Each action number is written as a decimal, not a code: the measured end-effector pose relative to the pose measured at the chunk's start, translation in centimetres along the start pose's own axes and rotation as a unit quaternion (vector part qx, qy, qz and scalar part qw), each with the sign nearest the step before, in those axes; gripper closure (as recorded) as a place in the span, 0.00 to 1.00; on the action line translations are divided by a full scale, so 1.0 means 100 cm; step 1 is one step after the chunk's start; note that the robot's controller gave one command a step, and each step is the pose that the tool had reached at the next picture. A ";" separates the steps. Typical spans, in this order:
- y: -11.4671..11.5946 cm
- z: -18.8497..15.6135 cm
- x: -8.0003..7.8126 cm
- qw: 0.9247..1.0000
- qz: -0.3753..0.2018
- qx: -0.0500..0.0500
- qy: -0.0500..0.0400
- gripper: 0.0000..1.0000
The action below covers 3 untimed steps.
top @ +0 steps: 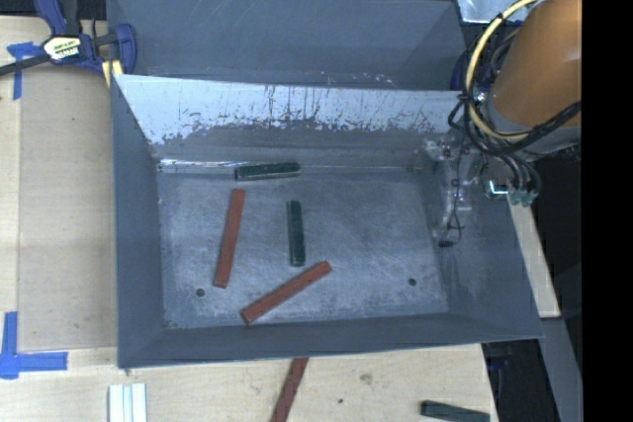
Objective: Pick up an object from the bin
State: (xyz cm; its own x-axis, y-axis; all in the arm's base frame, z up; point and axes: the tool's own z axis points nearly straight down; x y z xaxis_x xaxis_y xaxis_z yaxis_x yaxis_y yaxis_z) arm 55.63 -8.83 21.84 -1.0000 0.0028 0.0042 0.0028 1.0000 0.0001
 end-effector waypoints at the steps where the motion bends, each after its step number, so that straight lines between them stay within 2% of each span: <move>1: 0.000 -0.004 -0.002 1.000 -0.001 0.000 -0.004 0.00; 2: 0.052 0.033 -0.008 1.000 -0.020 0.001 -0.006 0.00; 3: 0.102 0.080 -0.005 0.999 -0.053 0.000 -0.004 0.00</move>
Offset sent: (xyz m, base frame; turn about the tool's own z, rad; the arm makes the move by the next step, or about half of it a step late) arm 0.0118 0.1059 -0.0703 -0.0856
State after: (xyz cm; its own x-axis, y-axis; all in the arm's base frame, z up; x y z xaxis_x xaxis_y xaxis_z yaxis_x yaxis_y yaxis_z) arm 56.11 1.37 13.85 -0.9947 -0.1026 -0.0039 -0.1026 0.9947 -0.0002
